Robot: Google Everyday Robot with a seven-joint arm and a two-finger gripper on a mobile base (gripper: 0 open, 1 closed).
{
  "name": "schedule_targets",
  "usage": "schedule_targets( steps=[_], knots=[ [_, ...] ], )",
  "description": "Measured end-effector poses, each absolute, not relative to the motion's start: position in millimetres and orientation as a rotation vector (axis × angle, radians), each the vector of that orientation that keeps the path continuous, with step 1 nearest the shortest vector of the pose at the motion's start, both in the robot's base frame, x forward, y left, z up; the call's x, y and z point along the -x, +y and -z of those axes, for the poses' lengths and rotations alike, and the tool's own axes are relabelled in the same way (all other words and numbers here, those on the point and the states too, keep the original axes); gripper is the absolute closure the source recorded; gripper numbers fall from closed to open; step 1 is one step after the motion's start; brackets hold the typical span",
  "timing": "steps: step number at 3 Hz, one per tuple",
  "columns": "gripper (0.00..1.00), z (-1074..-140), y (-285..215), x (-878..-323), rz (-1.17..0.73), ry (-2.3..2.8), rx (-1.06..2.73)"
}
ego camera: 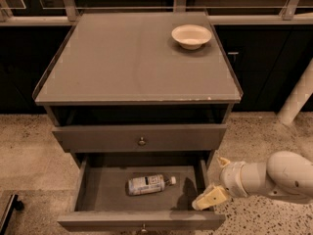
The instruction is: Pick blue plastic bottle from middle drawer and place on counter
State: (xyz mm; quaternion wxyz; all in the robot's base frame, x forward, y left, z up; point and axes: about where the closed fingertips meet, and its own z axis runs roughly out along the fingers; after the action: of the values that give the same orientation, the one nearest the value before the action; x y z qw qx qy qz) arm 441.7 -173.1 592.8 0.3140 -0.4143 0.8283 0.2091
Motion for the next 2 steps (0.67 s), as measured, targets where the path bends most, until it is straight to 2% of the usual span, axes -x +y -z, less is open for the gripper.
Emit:
schedule_targets(
  steps=[2],
  knots=[
    [0.0, -494, -129, -463, -0.709, 2.144, 1.084]
  ],
)
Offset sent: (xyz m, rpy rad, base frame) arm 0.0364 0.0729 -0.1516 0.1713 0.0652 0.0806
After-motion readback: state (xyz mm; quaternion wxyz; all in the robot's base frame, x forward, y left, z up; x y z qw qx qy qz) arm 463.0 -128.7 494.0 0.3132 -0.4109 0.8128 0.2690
